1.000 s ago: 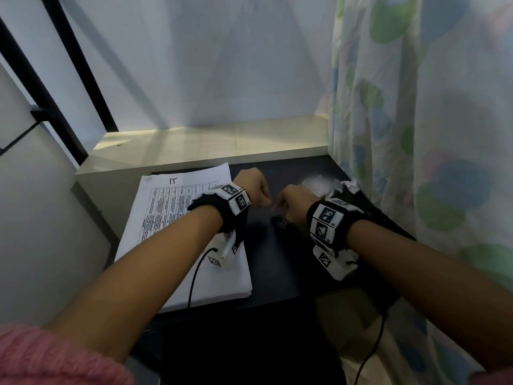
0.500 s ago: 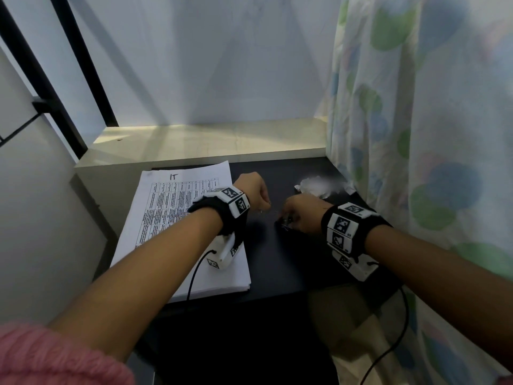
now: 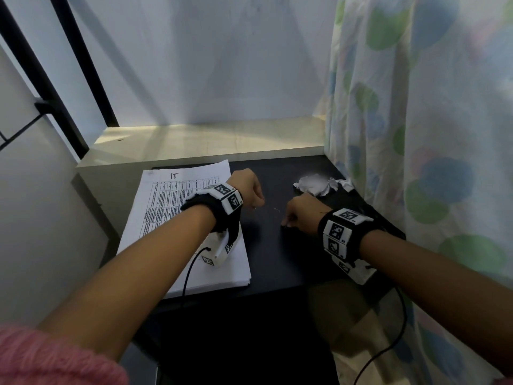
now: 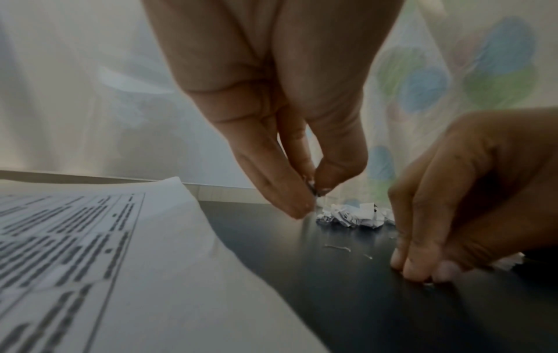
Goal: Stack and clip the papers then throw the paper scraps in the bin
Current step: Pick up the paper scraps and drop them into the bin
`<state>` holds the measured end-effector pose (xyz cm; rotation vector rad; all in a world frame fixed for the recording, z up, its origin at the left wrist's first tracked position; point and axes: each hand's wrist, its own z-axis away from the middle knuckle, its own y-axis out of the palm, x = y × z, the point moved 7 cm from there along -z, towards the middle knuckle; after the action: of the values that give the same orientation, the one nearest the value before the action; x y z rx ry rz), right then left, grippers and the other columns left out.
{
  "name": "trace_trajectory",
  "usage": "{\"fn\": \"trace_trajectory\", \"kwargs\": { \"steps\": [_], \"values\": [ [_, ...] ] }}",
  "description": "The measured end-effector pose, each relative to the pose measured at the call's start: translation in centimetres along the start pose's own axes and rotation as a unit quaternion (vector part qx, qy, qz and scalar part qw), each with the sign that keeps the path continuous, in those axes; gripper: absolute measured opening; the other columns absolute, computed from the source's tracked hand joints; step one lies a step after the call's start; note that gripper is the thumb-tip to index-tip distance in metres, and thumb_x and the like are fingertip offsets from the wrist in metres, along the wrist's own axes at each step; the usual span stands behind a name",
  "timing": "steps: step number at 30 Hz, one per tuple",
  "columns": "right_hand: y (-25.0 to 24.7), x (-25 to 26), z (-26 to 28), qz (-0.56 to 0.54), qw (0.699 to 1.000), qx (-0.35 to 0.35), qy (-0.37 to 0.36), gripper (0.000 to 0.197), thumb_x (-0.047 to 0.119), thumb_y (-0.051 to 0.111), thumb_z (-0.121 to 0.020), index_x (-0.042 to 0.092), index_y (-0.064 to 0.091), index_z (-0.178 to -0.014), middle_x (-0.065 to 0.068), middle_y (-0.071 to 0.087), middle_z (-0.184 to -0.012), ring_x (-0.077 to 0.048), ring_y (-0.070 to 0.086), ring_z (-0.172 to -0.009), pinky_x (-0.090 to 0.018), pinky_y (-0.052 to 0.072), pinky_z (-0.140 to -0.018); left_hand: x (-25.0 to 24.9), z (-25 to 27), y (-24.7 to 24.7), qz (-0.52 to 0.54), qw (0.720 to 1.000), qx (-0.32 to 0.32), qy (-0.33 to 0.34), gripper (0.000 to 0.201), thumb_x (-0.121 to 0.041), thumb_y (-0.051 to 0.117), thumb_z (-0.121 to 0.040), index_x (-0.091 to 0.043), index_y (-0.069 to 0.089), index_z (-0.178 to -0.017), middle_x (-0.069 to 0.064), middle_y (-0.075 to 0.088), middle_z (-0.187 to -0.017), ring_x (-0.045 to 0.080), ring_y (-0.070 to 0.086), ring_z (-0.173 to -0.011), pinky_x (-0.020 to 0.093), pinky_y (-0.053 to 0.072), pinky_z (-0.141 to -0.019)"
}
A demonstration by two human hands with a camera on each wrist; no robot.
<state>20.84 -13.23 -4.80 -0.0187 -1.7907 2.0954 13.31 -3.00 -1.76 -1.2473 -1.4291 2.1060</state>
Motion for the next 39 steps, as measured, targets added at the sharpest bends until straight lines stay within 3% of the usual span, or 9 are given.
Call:
{"fn": "trace_trajectory", "kwargs": {
  "steps": [4, 7, 10, 15, 18, 24, 28, 33, 39],
  "values": [
    [-0.6, 0.2, -0.2, -0.020, 0.999, -0.012, 0.027, 0.019, 0.004, 0.064, -0.079, 0.010, 0.077, -0.092, -0.008, 0.075, -0.099, -0.022, 0.069, -0.095, -0.027, 0.051, -0.091, -0.1, 0.2, -0.1, 0.008, 1.000, 0.007, 0.004, 0.013, -0.010, 0.070, -0.075, -0.006, 0.076, -0.086, 0.001, 0.067, -0.068, -0.011, 0.049, -0.027, 0.002, 0.042, -0.041],
    [-0.8, 0.2, -0.5, -0.037, 0.998, 0.007, 0.046, 0.017, 0.004, 0.068, -0.076, 0.011, 0.077, -0.089, -0.008, 0.076, -0.097, -0.021, 0.069, -0.093, -0.029, 0.054, -0.088, -0.3, 0.4, -0.4, 0.010, 1.000, 0.004, 0.012, 0.012, -0.010, 0.071, -0.075, -0.006, 0.076, -0.086, 0.002, 0.068, -0.072, -0.012, 0.049, -0.027, 0.001, 0.042, -0.042],
    [-0.7, 0.1, -0.8, -0.061, 0.996, 0.028, 0.058, 0.017, 0.005, 0.070, -0.074, 0.009, 0.077, -0.089, -0.010, 0.075, -0.096, -0.019, 0.068, -0.086, -0.032, 0.056, -0.087, -0.3, 0.7, -0.7, 0.017, 1.000, 0.001, 0.013, 0.012, -0.009, 0.070, -0.076, -0.005, 0.076, -0.086, 0.003, 0.068, -0.073, -0.010, 0.050, -0.027, 0.007, 0.047, -0.051],
    [-0.7, -0.5, -1.3, -0.088, 0.993, 0.031, 0.075, 0.012, 0.008, 0.073, -0.069, 0.011, 0.076, -0.081, -0.008, 0.073, -0.081, -0.014, 0.064, -0.075, -0.033, 0.058, -0.082, -0.1, 1.2, -0.9, 0.028, 1.000, 0.002, 0.010, 0.012, -0.007, 0.068, -0.077, -0.004, 0.075, -0.086, 0.008, 0.071, -0.078, 0.003, 0.058, -0.048, 0.014, 0.051, -0.060],
    [-0.8, -0.5, -1.1, -0.094, 0.992, 0.027, 0.078, 0.014, 0.006, 0.073, -0.070, 0.009, 0.076, -0.083, -0.012, 0.076, -0.089, -0.015, 0.065, -0.074, -0.033, 0.059, -0.082, 0.1, 1.3, -0.6, 0.028, 1.000, 0.001, 0.006, 0.012, -0.007, 0.067, -0.077, -0.005, 0.075, -0.086, 0.010, 0.073, -0.081, 0.005, 0.058, -0.049, 0.014, 0.051, -0.059],
    [-2.5, -1.4, -0.5, -0.113, 0.991, 0.007, 0.069, 0.018, 0.005, 0.070, -0.078, 0.010, 0.076, -0.094, -0.009, 0.075, -0.098, -0.011, 0.063, -0.079, -0.022, 0.052, -0.079, 0.3, 1.3, -0.7, 0.029, 1.000, 0.006, 0.001, 0.012, -0.007, 0.068, -0.078, -0.006, 0.075, -0.086, 0.005, 0.068, -0.074, 0.003, 0.058, -0.049, 0.012, 0.050, -0.055],
    [-3.0, -1.3, -0.4, -0.080, 0.993, -0.026, 0.078, 0.025, 0.003, 0.062, -0.082, 0.013, 0.075, -0.101, -0.005, 0.074, -0.107, -0.015, 0.067, -0.099, -0.023, 0.050, -0.092, 0.1, 1.0, -0.6, 0.029, 1.000, 0.007, -0.002, 0.012, -0.009, 0.069, -0.079, -0.006, 0.075, -0.088, 0.005, 0.070, -0.078, 0.003, 0.059, -0.051, 0.007, 0.047, -0.048],
    [-1.3, 0.0, -1.5, -0.024, 0.996, -0.028, 0.076, 0.037, 0.002, 0.050, -0.085, 0.017, 0.070, -0.112, -0.006, 0.067, -0.120, -0.025, 0.061, -0.112, -0.033, 0.049, -0.098, -0.5, 0.8, 0.2, 0.018, 1.000, 0.008, 0.004, 0.014, -0.007, 0.068, -0.075, -0.003, 0.075, -0.087, 0.008, 0.070, -0.076, 0.005, 0.058, -0.050, 0.019, 0.053, -0.063],
    [-1.0, 0.6, 0.1, 0.016, 0.999, 0.006, 0.041, 0.030, 0.004, 0.055, -0.082, 0.014, 0.074, -0.104, -0.008, 0.071, -0.111, -0.026, 0.065, -0.105, -0.031, 0.050, -0.094, -0.7, 0.6, 1.0, 0.006, 1.000, 0.014, 0.009, 0.015, -0.007, 0.070, -0.075, -0.004, 0.076, -0.088, 0.012, 0.075, -0.087, 0.004, 0.055, -0.050, 0.020, 0.051, -0.063]
  ]
}}
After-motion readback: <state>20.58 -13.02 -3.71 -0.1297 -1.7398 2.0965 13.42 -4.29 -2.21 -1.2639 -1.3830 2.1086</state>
